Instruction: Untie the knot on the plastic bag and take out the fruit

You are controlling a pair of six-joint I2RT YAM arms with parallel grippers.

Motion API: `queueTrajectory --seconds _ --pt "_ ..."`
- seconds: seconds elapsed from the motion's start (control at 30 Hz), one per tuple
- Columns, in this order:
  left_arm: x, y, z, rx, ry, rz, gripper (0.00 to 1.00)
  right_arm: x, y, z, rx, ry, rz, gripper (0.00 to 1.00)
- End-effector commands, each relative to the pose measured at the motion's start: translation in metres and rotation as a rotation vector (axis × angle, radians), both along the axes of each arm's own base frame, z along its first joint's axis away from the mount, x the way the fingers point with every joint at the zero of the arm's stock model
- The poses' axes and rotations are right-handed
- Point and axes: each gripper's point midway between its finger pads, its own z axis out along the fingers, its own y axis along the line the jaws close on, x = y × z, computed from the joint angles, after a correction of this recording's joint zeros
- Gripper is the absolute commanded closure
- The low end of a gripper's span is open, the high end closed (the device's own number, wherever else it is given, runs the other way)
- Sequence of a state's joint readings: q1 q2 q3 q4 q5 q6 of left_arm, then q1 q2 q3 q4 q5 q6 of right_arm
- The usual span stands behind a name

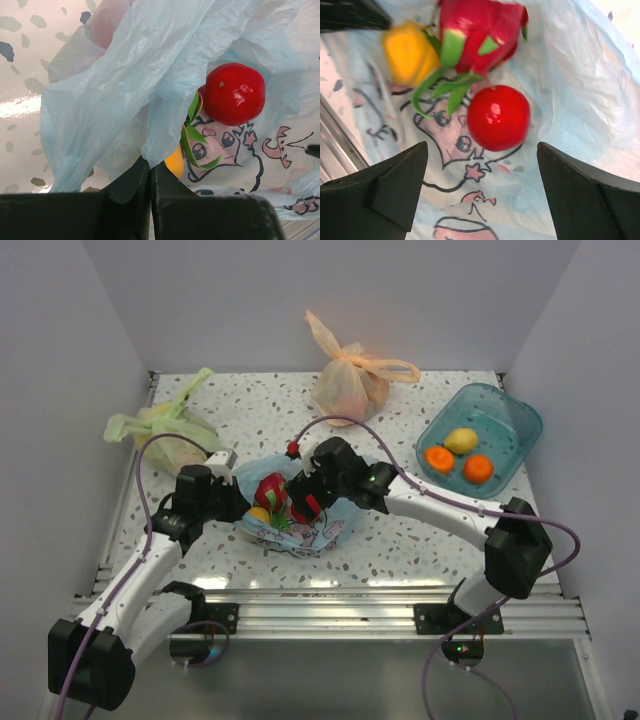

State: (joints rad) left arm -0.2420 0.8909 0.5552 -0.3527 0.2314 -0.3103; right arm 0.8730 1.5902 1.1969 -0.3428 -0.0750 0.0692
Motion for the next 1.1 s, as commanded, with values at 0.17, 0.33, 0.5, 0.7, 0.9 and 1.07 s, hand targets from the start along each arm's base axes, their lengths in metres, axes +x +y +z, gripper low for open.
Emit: queueTrajectory --seconds 0.17,0.33,0.5,0.7,0.9,1.07 --pt "0.014 0.000 0.017 0.003 -0.080 -0.004 0.94 0.010 0.020 0.010 -0.073 -0.108 0.053 0.12" --pt "0.014 0.001 0.016 0.007 -0.078 0.000 0.94 0.016 0.032 -0.025 -0.122 -0.073 0.072 0.12" --pt "0.015 0.002 0.015 0.008 -0.076 0.003 0.94 0.015 0.033 -0.058 -0.173 -0.027 0.080 0.14" --pt "0.015 0.002 0.015 0.008 -0.076 0.003 0.94 0.012 0.028 -0.072 -0.189 -0.010 0.079 0.29" --pt "0.015 0.001 0.015 0.007 -0.073 0.002 0.94 0.007 0.030 -0.045 -0.134 -0.023 0.091 0.58" --pt "0.014 0.002 0.015 0.008 -0.075 0.003 0.94 0.001 0.038 0.028 0.004 -0.078 0.109 0.69"
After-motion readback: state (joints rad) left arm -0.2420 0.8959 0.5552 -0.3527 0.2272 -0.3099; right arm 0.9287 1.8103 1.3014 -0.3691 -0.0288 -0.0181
